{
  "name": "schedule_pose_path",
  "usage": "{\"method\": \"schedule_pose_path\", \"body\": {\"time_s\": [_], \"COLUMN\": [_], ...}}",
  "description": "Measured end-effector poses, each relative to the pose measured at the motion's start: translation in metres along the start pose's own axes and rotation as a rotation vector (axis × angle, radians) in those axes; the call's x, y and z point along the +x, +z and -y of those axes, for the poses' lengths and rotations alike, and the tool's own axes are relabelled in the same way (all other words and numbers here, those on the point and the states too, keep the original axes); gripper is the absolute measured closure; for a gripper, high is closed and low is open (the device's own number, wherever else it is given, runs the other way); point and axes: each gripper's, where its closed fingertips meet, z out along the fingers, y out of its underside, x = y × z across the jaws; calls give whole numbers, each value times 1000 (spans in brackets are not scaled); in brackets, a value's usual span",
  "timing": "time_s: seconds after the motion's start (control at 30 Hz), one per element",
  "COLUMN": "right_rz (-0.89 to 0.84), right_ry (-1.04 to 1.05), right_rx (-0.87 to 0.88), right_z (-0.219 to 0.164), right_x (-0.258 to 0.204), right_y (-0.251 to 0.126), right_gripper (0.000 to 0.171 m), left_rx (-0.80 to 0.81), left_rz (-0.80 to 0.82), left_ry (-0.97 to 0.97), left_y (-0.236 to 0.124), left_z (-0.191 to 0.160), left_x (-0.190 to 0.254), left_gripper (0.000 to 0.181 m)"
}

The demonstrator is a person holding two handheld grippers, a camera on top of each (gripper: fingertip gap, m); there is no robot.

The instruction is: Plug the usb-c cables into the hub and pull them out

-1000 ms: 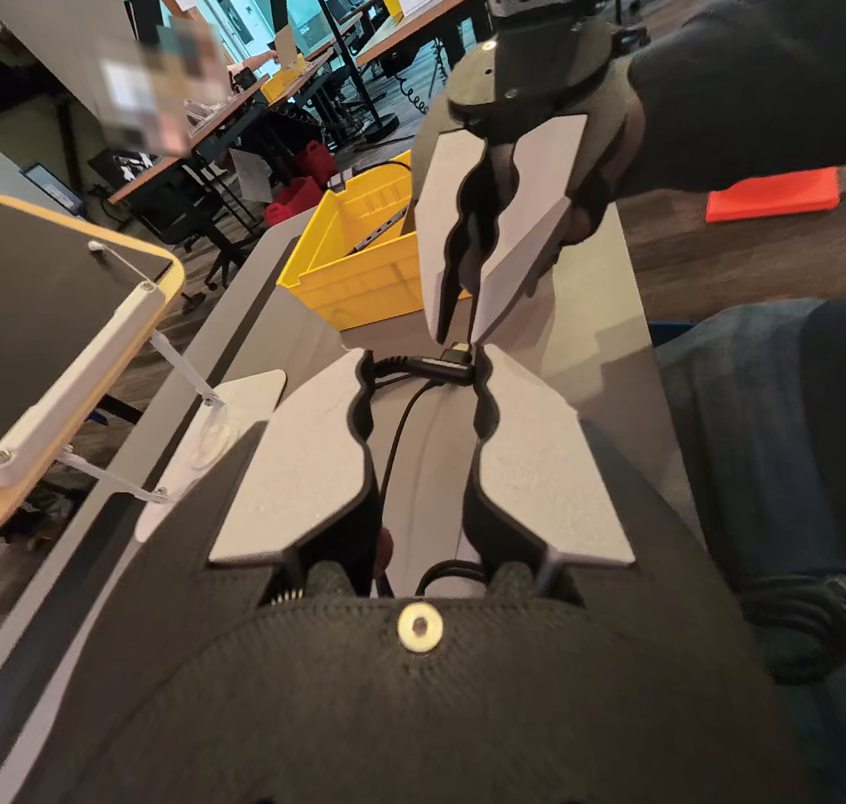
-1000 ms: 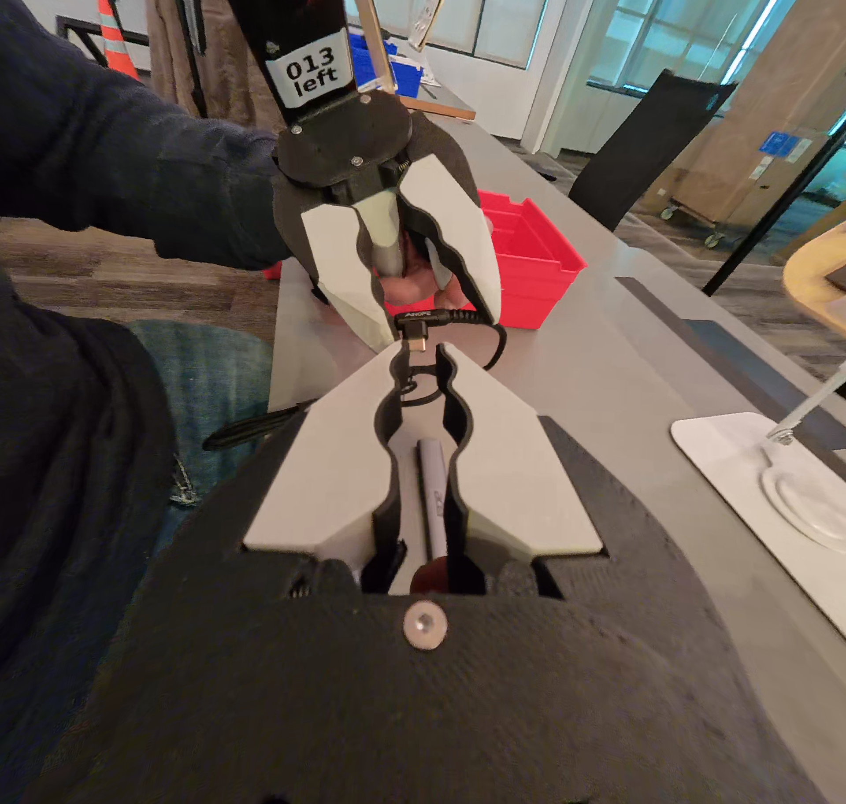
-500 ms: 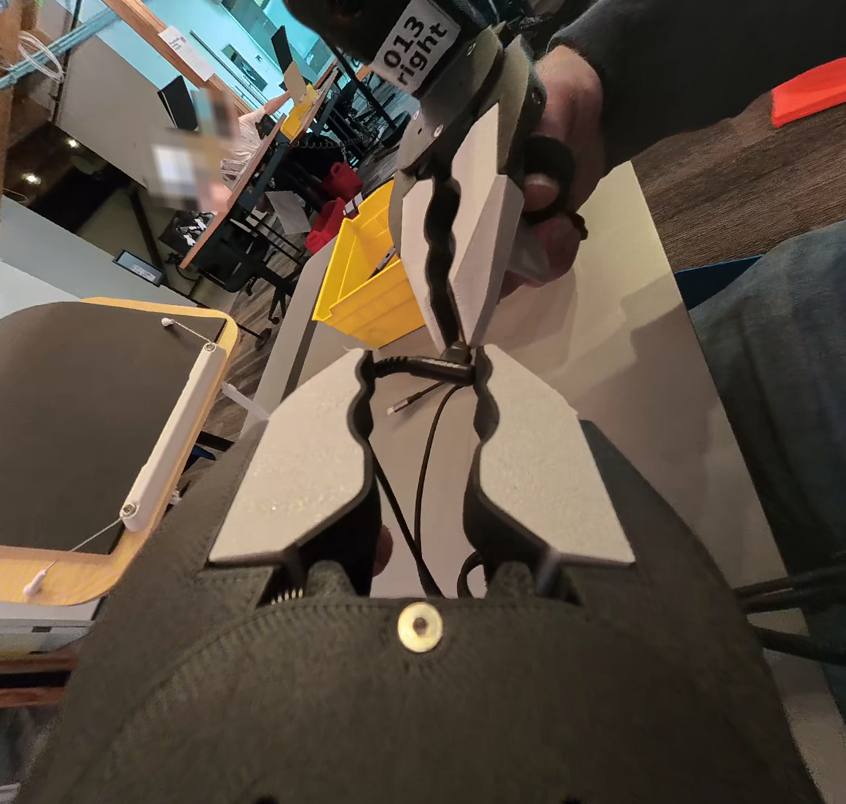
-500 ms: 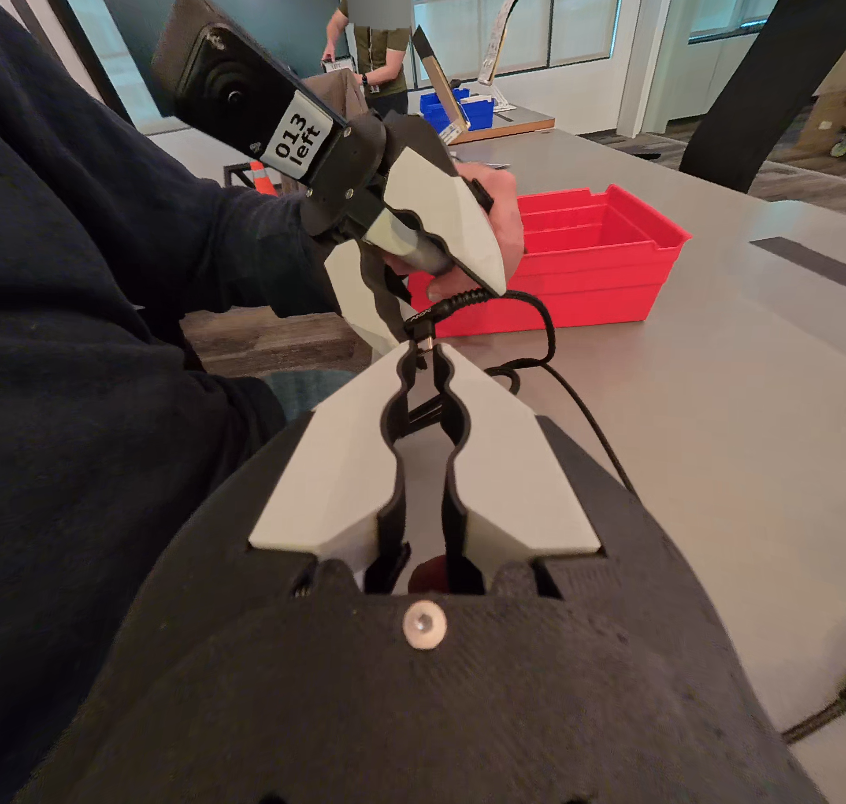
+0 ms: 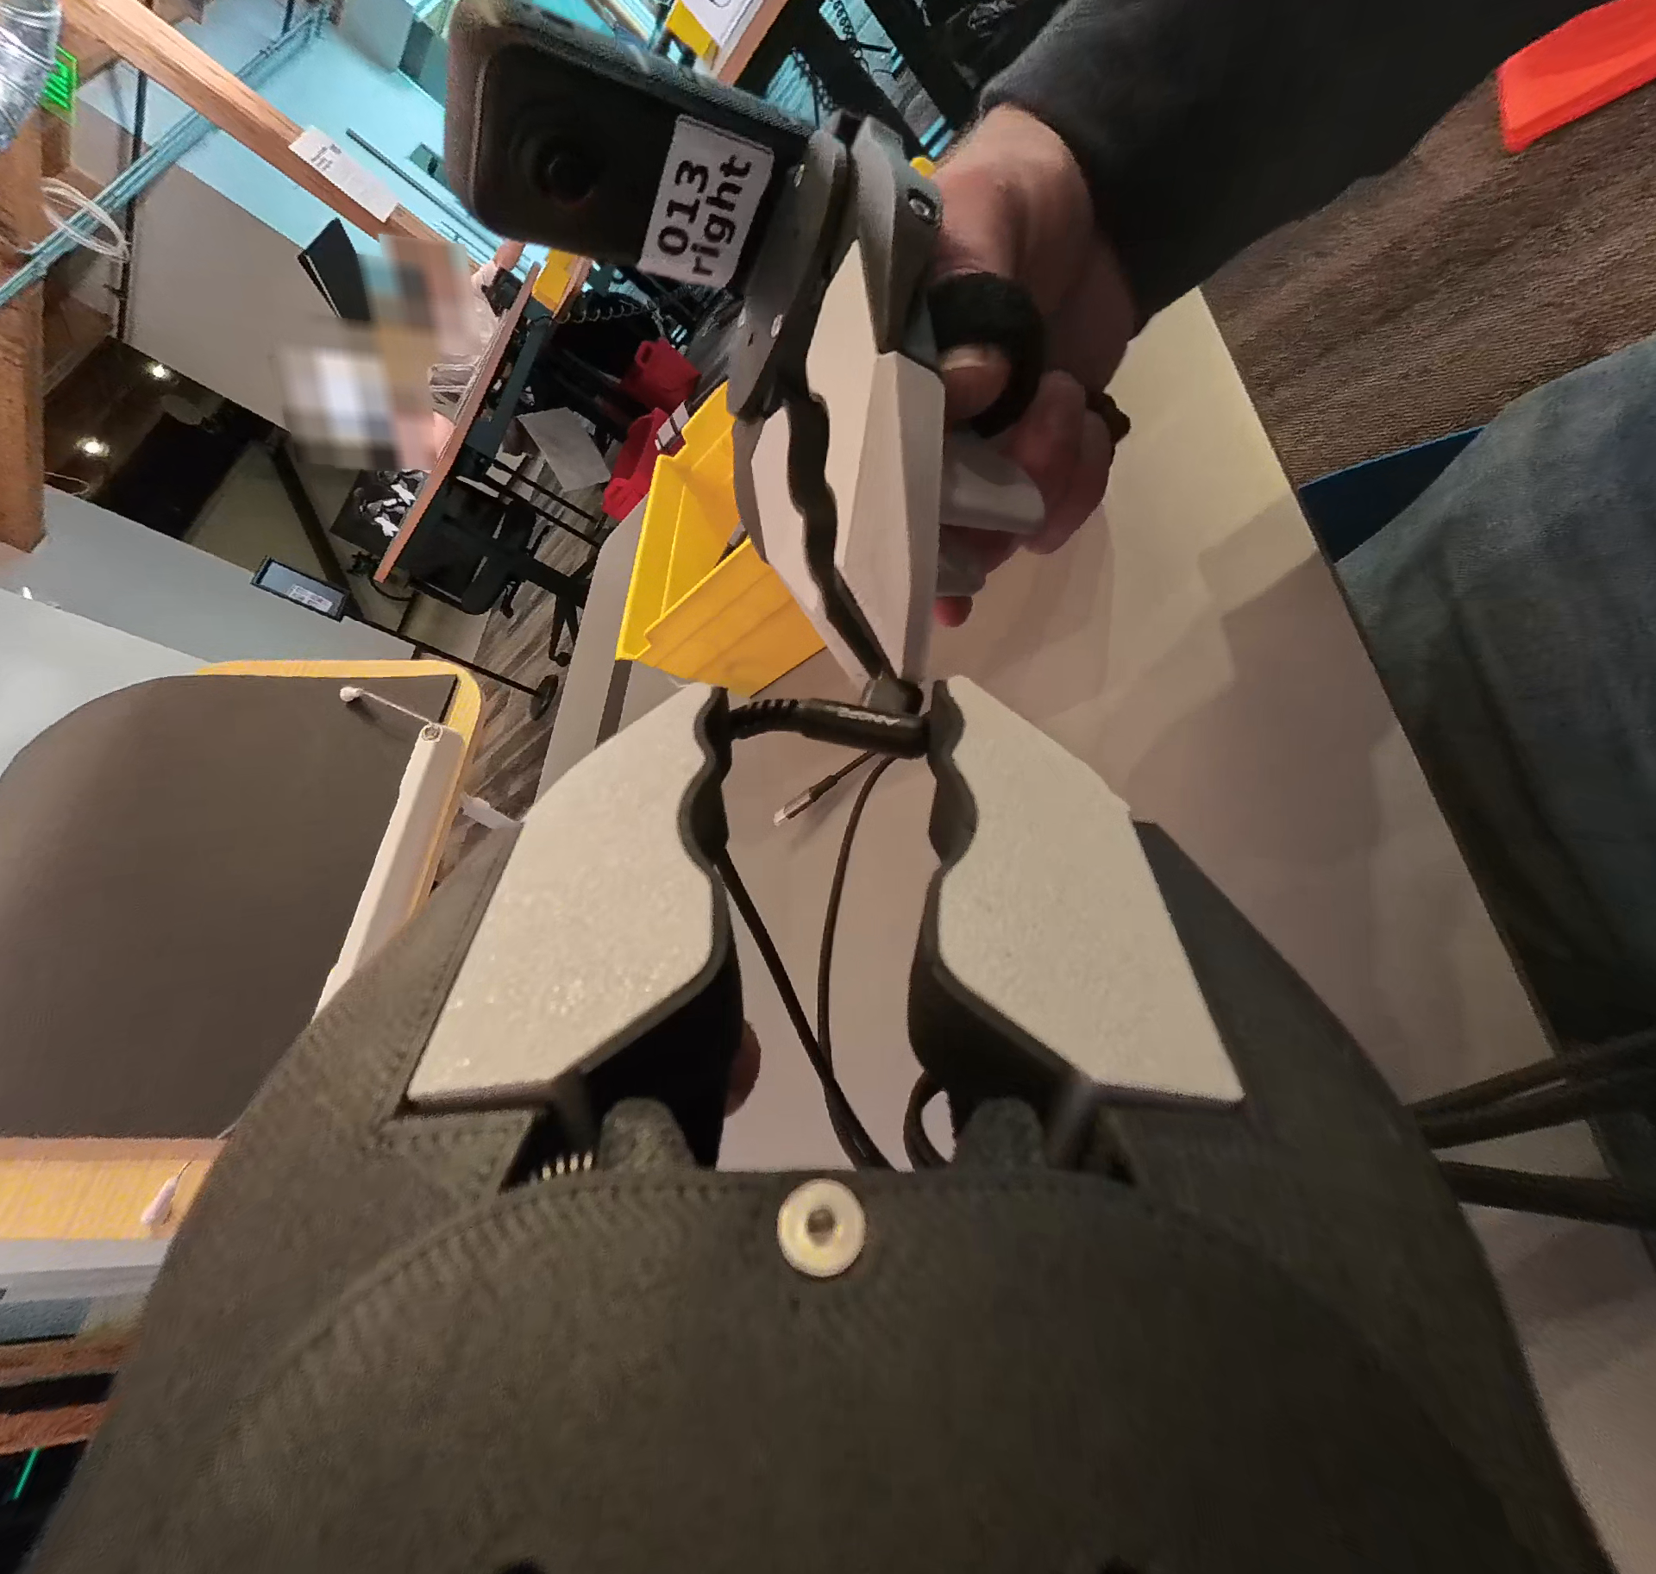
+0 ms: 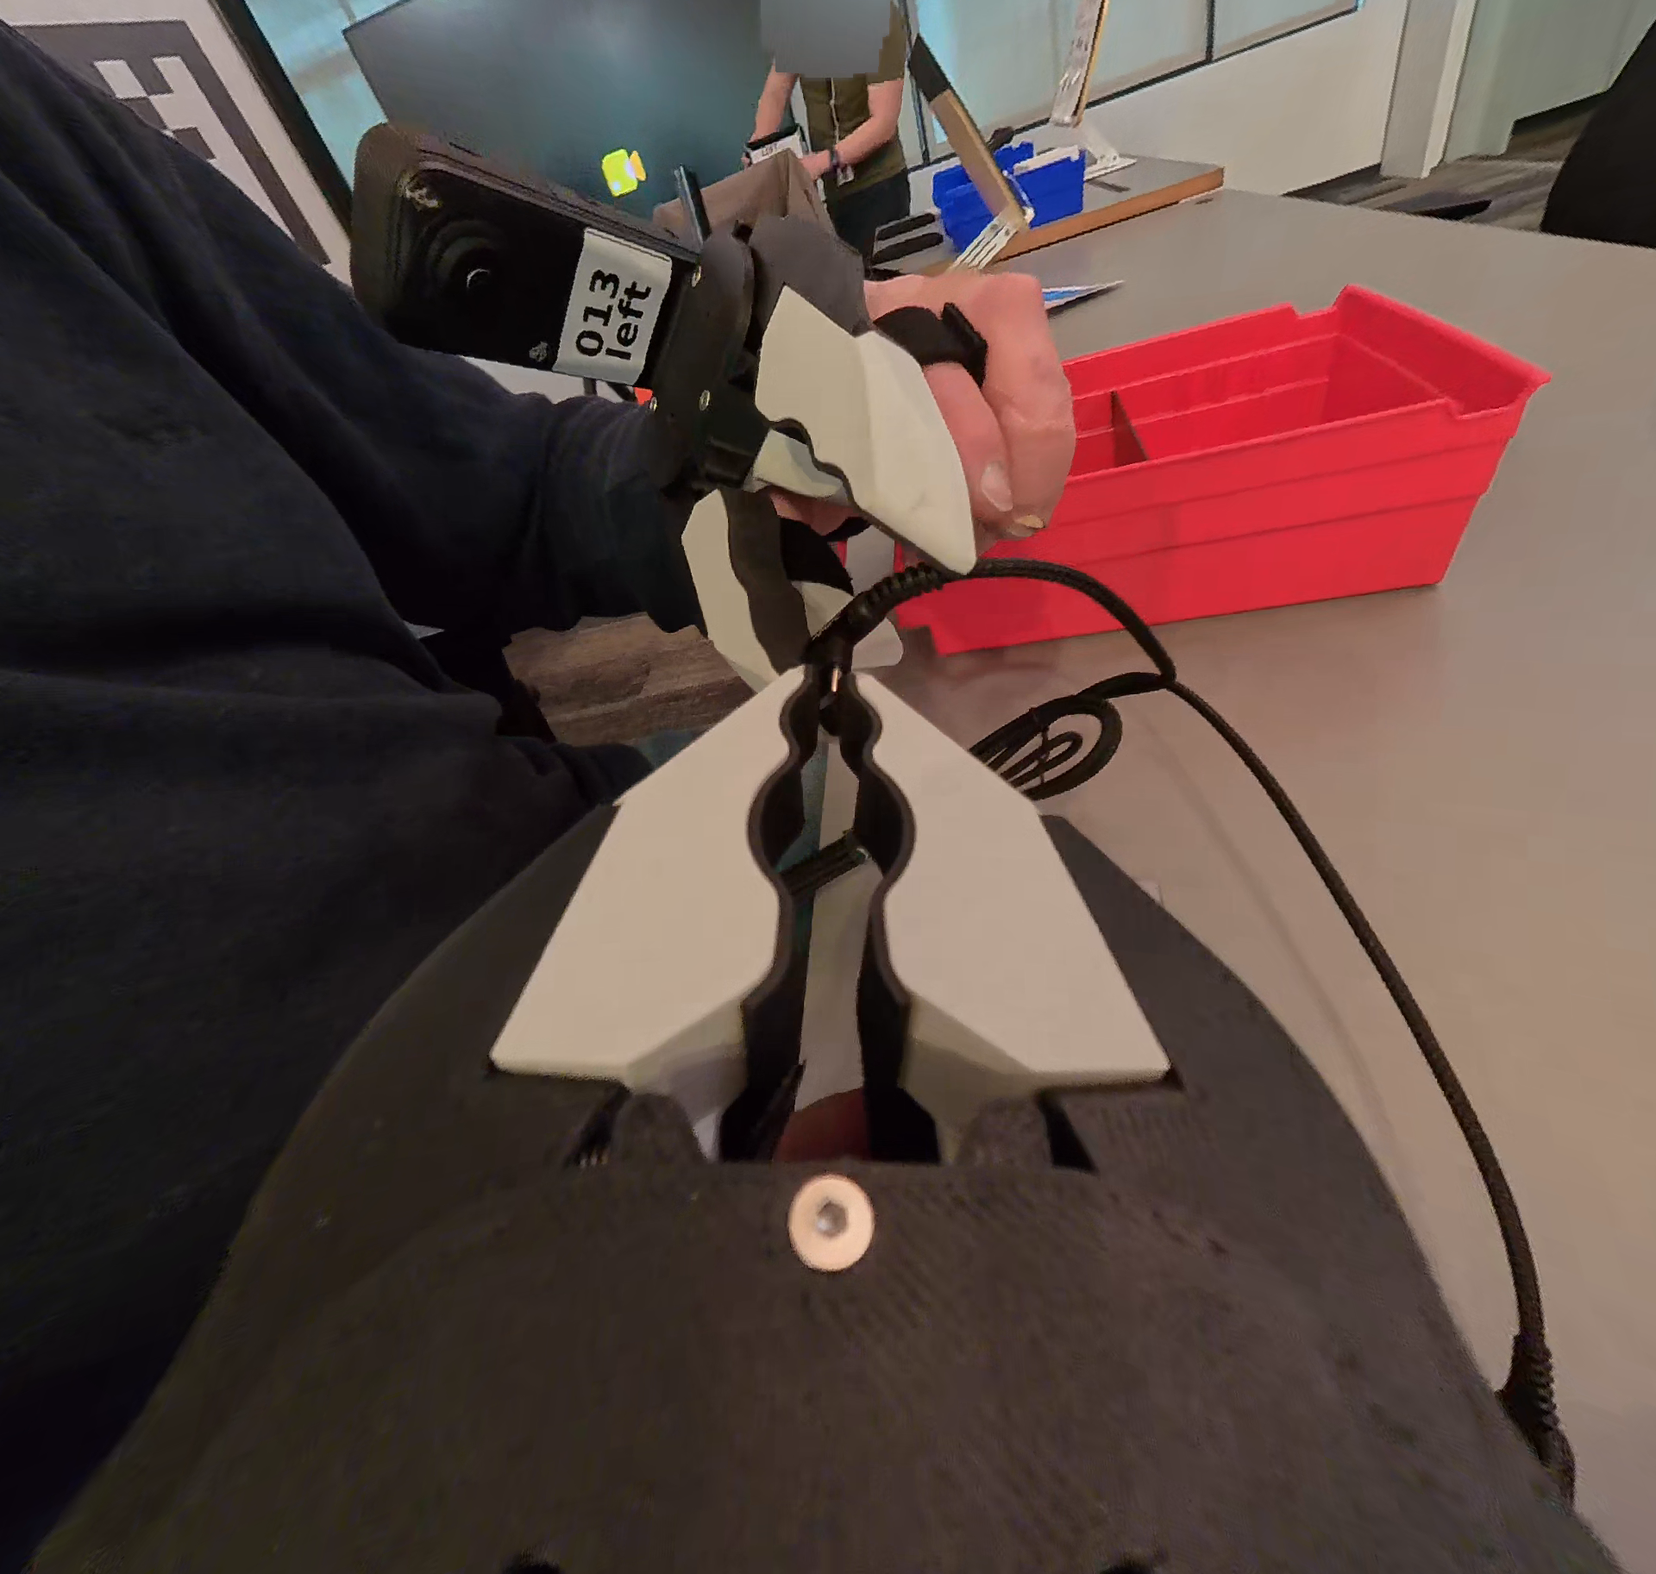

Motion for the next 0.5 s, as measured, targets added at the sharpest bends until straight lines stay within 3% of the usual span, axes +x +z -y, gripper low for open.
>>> {"method": "schedule_pose_path", "body": {"time_s": [0.5], "right_rz": [57], "right_ry": [5], "right_rx": [-57], "right_z": [-9], "right_x": [-9], "right_y": [-6], "right_gripper": [170], "left_rx": [24], "left_rz": [-103], "left_ry": [-92], "left_y": [0], "left_z": [4], "left_x": [14], "left_gripper": [139]}}
